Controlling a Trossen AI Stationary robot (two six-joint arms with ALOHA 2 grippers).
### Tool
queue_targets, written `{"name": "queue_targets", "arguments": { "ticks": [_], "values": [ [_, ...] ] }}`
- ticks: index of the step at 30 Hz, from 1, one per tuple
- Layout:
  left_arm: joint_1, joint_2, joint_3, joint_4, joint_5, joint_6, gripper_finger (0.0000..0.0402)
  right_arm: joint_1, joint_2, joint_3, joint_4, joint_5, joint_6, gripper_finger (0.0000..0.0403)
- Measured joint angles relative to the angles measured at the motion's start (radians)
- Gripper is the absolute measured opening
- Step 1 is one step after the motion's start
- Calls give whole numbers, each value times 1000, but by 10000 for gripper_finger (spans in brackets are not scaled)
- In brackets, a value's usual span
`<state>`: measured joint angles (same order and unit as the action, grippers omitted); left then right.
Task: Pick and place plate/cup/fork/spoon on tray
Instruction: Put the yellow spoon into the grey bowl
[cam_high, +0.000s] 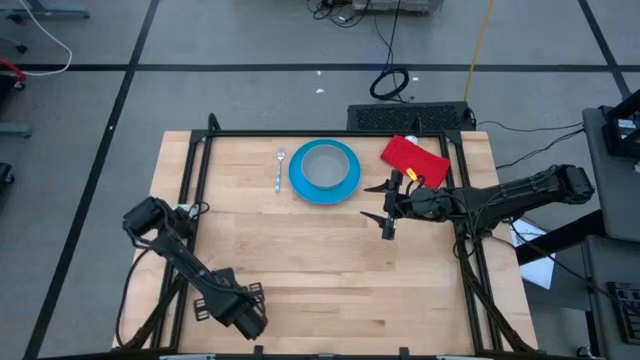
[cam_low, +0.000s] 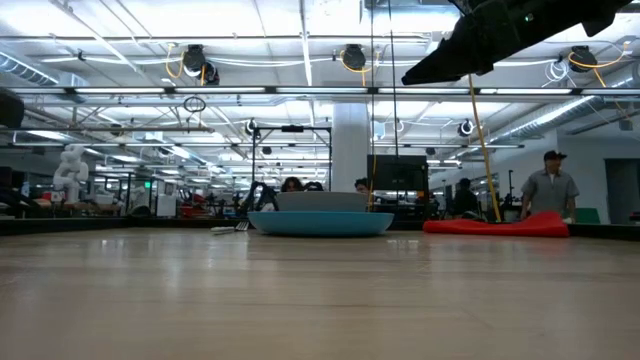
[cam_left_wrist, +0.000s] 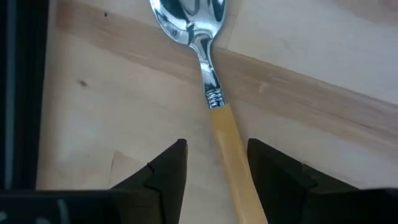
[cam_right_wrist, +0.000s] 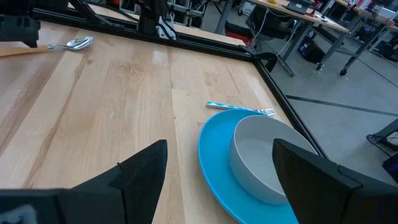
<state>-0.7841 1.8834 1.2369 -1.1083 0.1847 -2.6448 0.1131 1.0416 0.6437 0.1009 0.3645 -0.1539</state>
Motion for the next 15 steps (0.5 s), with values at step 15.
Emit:
{"name": "queue_targets", "arguments": {
  "ticks": [15],
  "values": [
    [0,29,-6,7,-29,-5,124,0,0,0,0,0,0,279]
  ]
}}
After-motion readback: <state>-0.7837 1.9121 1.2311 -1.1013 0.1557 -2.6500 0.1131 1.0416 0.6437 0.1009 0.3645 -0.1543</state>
